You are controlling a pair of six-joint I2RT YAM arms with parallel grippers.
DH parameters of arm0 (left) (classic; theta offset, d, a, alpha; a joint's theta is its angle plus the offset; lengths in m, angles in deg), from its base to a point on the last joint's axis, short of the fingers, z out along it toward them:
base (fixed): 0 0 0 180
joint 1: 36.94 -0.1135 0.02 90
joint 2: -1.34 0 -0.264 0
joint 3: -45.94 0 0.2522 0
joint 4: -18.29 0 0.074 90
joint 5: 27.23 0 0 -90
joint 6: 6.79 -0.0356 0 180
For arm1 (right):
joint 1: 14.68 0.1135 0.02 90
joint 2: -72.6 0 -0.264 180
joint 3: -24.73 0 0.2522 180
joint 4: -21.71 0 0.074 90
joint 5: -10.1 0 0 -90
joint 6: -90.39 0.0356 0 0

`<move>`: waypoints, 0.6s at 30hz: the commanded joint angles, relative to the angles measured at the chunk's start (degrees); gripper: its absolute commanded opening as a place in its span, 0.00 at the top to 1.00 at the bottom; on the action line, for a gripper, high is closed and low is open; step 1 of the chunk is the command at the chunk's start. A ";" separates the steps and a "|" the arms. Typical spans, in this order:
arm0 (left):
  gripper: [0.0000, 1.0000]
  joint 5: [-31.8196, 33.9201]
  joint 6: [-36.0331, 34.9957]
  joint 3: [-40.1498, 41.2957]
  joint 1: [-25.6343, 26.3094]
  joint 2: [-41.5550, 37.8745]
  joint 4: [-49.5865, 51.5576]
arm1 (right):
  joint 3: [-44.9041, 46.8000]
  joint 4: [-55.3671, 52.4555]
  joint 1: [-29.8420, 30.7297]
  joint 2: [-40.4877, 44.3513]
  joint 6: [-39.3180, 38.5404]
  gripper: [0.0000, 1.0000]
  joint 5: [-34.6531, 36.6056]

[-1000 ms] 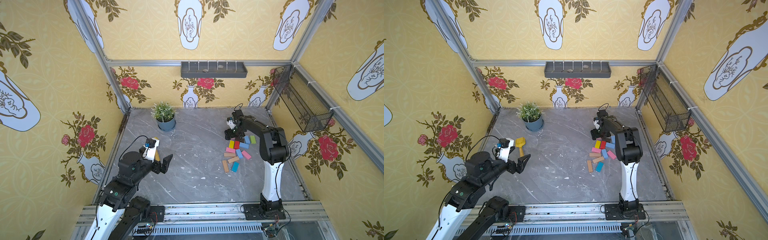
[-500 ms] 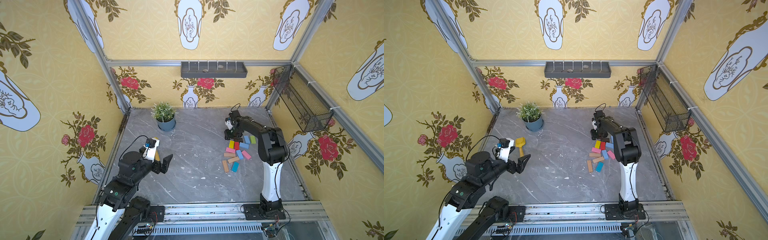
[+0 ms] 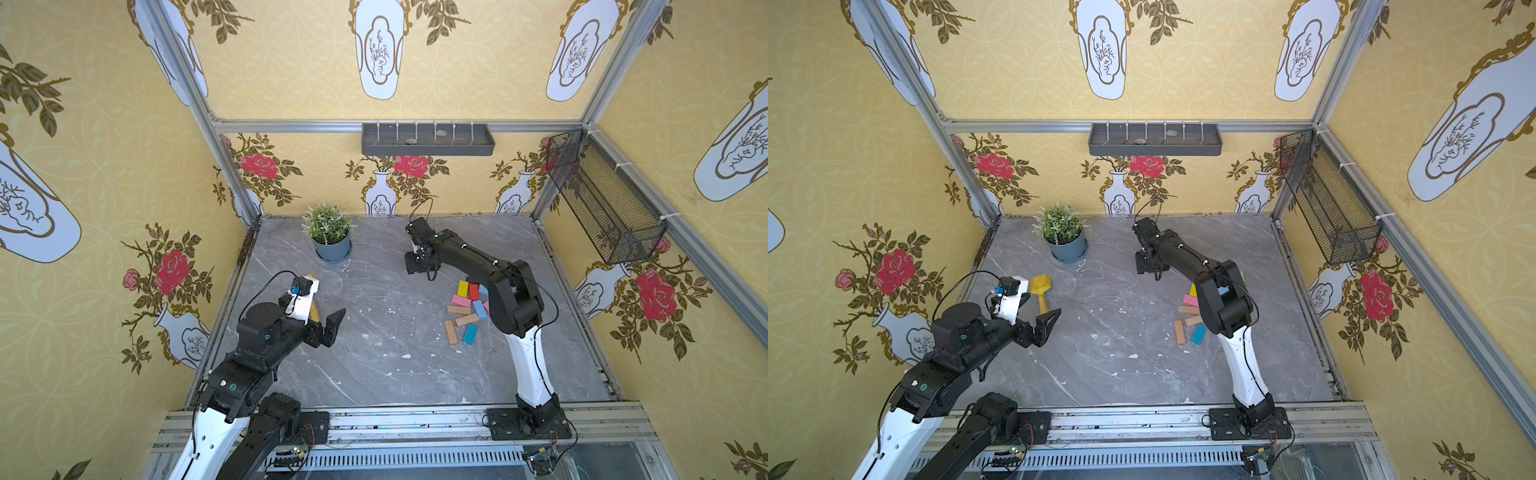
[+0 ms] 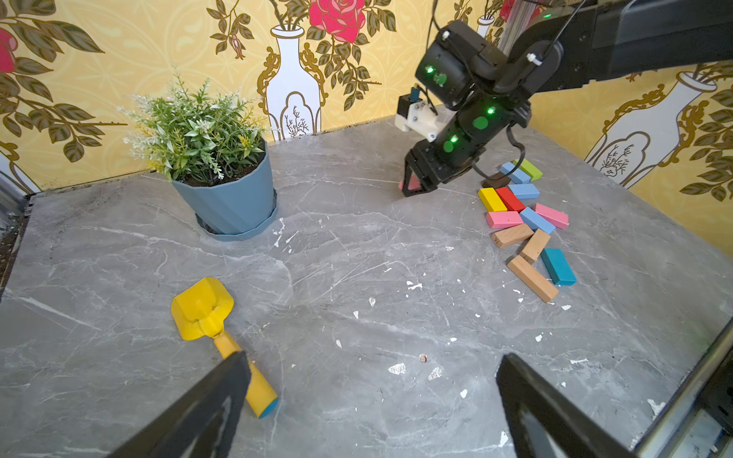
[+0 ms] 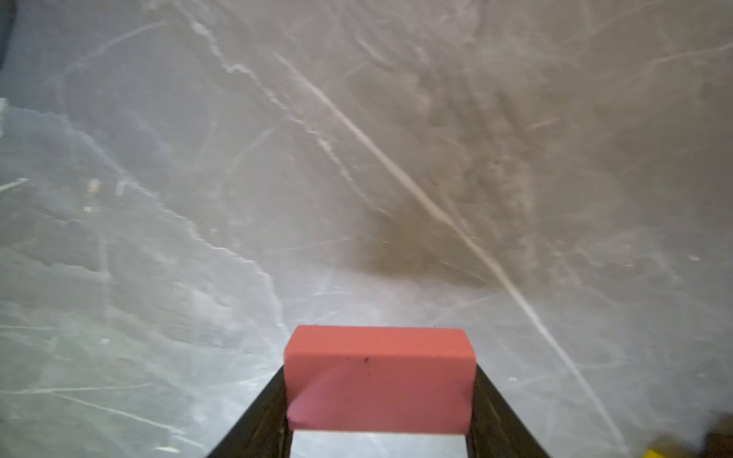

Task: Assemble the number 8 with building blocks
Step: Pick up the building block from the center of the board, then place the building block at the center of the board.

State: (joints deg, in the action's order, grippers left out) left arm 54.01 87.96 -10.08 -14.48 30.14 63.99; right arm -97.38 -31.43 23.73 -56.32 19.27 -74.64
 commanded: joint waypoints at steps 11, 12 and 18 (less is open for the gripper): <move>0.00 0.88 -0.45 -0.02 -0.05 -0.28 -0.48 | -20.08 -6.21 8.43 -13.98 14.87 0.52 6.18; 0.00 0.97 -0.45 -0.09 -0.05 -0.31 -0.48 | -20.14 -5.92 8.52 -14.27 15.26 0.52 5.88; 0.00 0.76 -0.43 -0.02 -0.08 -0.24 -0.48 | -20.47 -4.59 8.52 -15.87 16.17 0.52 4.68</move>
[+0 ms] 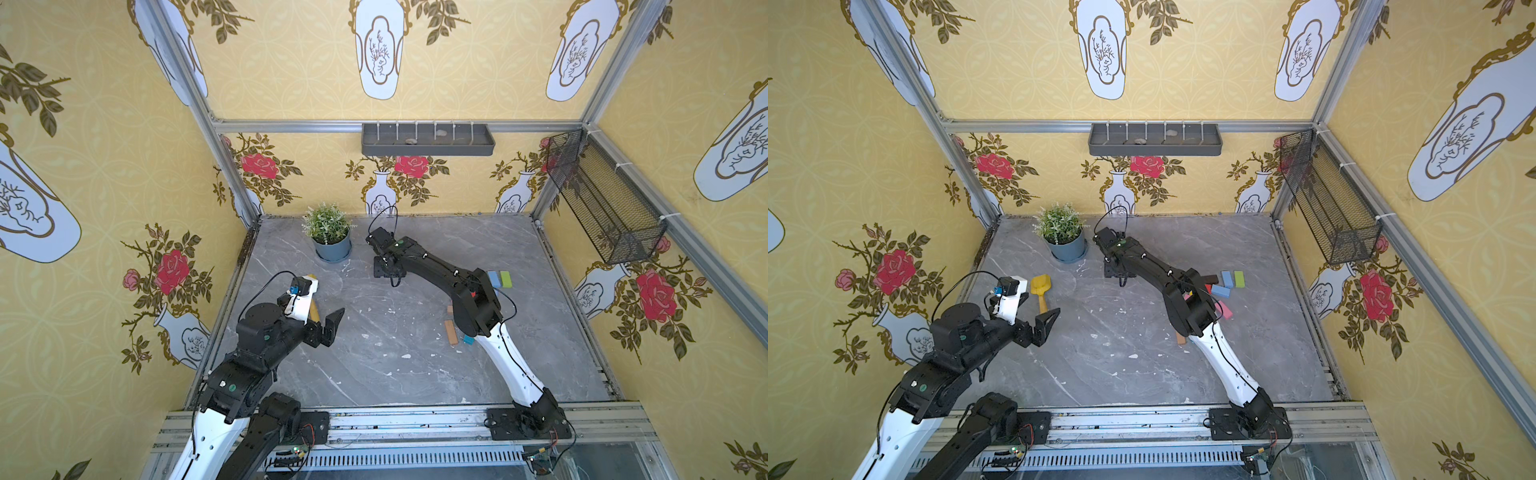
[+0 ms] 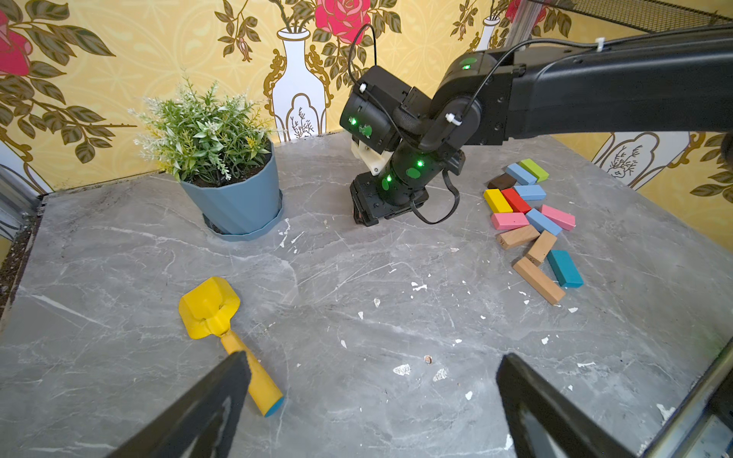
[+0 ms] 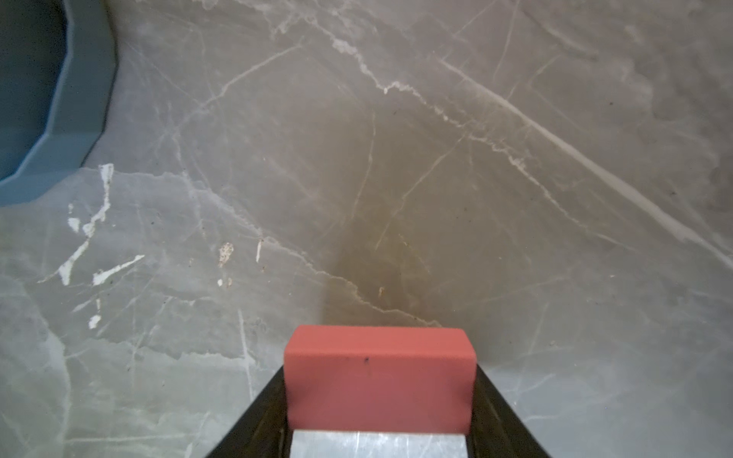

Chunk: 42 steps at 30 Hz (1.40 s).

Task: Assemble the number 8 with building blocks
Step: Place the building block at the center of the board.

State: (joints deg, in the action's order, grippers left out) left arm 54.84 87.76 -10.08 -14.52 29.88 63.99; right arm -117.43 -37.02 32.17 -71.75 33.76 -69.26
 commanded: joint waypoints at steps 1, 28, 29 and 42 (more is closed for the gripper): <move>0.00 -0.10 -0.21 -0.03 0.00 0.03 -0.48 | -0.45 1.10 0.14 -0.69 1.64 0.52 -0.81; 0.00 -0.51 -0.18 -0.09 0.00 0.12 -0.39 | -1.25 3.64 0.19 -3.67 3.87 0.21 -4.78; 0.00 -0.47 -0.16 -0.03 0.00 0.12 -0.39 | -1.03 3.79 0.13 -3.50 4.03 0.20 -4.95; 0.00 -0.47 -0.23 -0.01 0.00 0.21 -0.39 | 4.38 7.25 -0.35 0.65 5.48 0.17 -8.31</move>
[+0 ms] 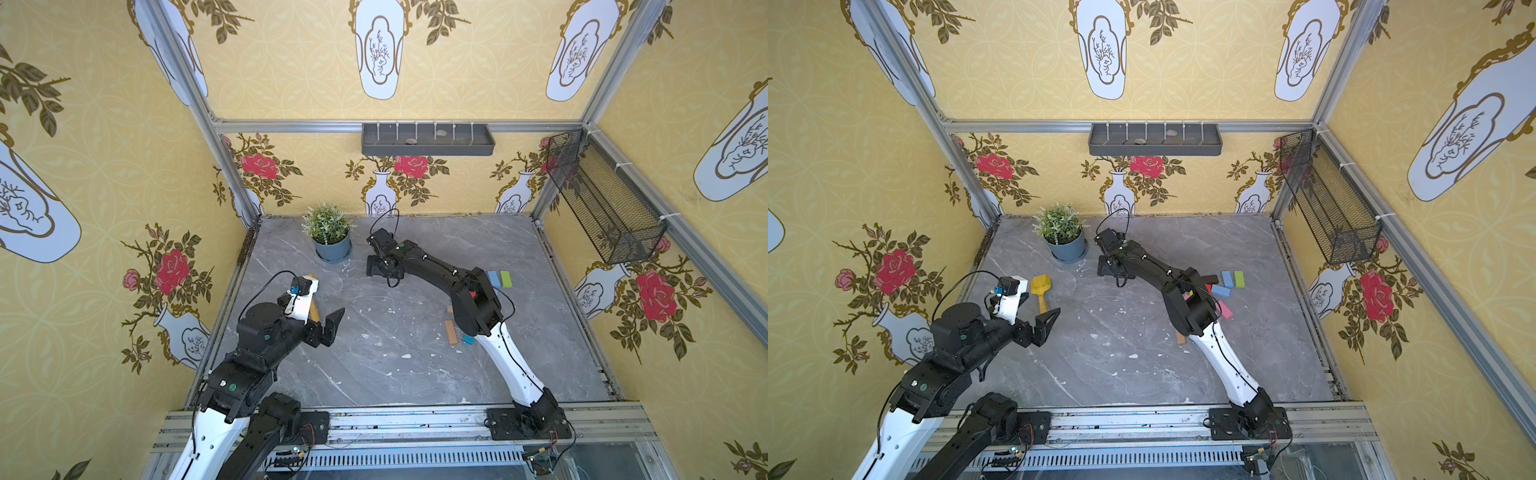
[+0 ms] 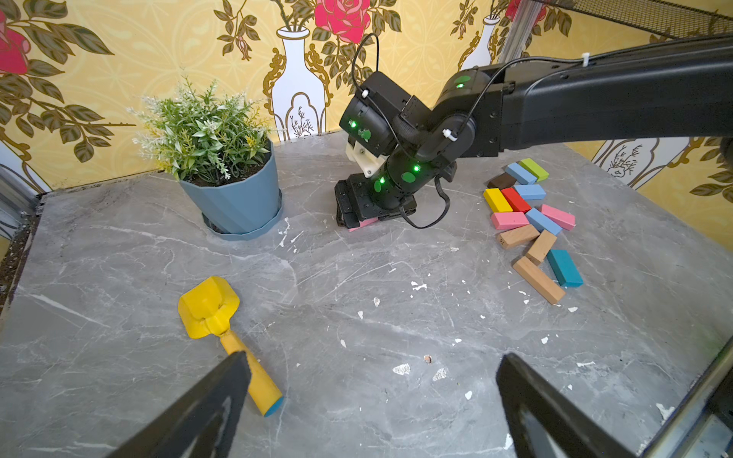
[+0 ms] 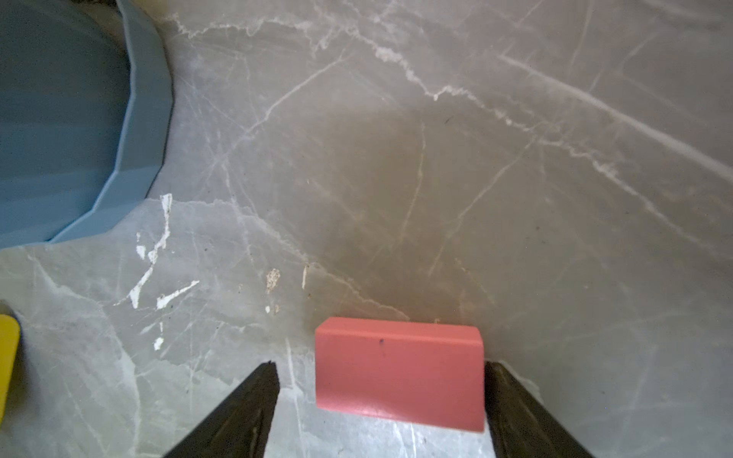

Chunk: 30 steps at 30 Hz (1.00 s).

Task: Assemble the number 8 with building blocks
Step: Place the building block at the center of the board.

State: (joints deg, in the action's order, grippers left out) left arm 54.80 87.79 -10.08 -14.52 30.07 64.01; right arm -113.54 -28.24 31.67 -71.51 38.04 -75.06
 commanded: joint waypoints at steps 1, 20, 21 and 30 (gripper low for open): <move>0.00 -0.46 -0.26 0.06 0.00 0.01 -0.41 | 0.50 -1.43 0.19 0.50 1.20 0.17 -2.76; 0.00 -0.47 -0.18 0.05 0.00 0.47 -0.35 | 4.45 1.18 -0.09 7.43 0.20 0.14 -0.41; 0.00 -0.43 -0.14 0.05 0.00 0.48 -0.33 | 6.95 1.72 -0.03 9.34 -0.55 0.13 0.41; 0.00 -0.38 -0.18 -0.01 0.00 0.98 -0.24 | 26.46 4.30 -4.19 30.33 -5.07 0.00 5.38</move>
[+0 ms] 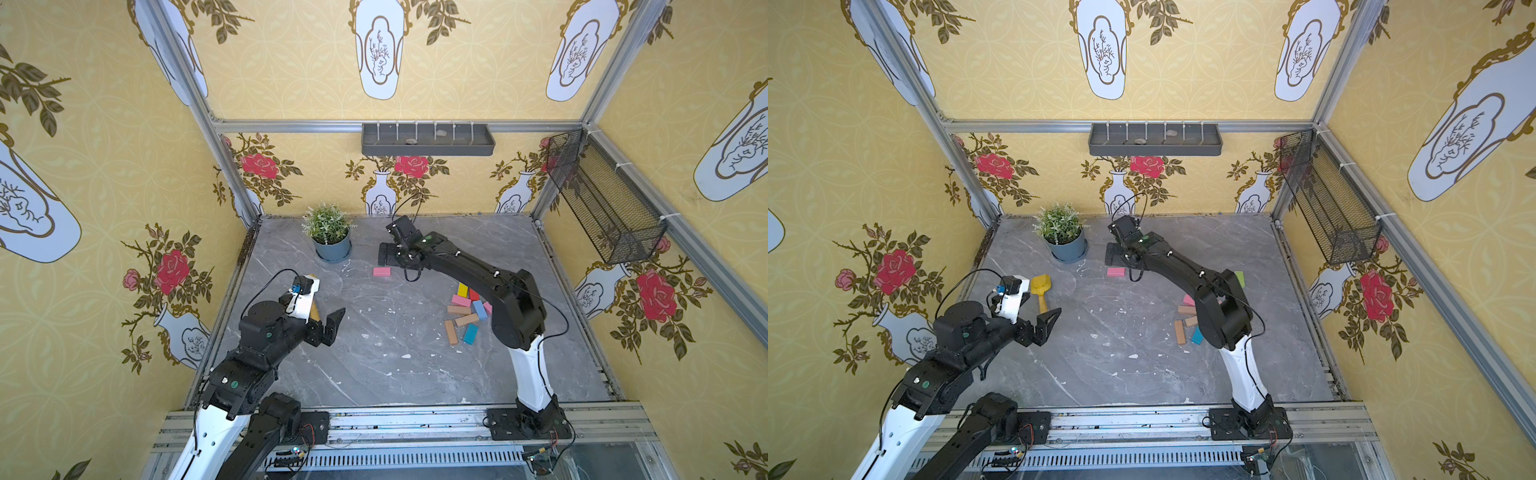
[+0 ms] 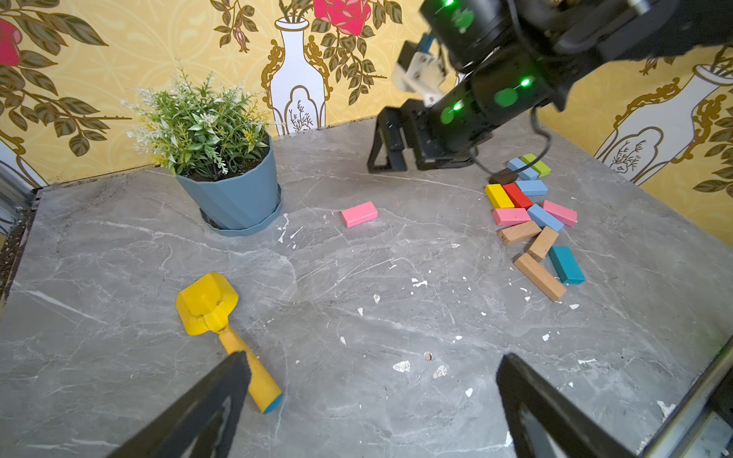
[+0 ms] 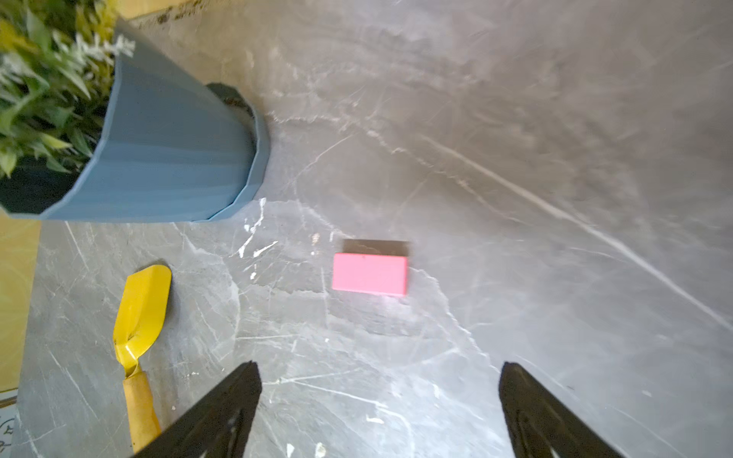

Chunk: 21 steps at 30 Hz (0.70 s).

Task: Assemble the number 8 with building blocks
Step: Place the building block at the center of the board, then pick up the building block from the center of the board.

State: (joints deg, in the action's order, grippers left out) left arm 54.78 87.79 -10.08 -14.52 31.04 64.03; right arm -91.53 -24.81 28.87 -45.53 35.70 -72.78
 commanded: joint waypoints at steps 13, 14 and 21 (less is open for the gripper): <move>0.00 -0.71 -0.18 -0.14 0.00 0.89 -0.24 | 31.46 0.18 -18.58 26.60 -4.59 0.02 3.29; 0.00 -0.71 -0.18 -0.17 -0.02 1.01 -0.26 | 32.90 0.40 -19.91 27.62 -4.55 0.02 2.72; 0.00 -0.95 -0.16 -0.14 -0.02 1.59 -0.17 | 37.97 0.96 -25.88 30.16 0.08 0.02 1.00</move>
State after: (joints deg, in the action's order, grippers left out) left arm 54.58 87.79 -10.08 -14.52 32.46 64.03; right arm -54.26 -24.78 3.93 -15.78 32.62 -70.86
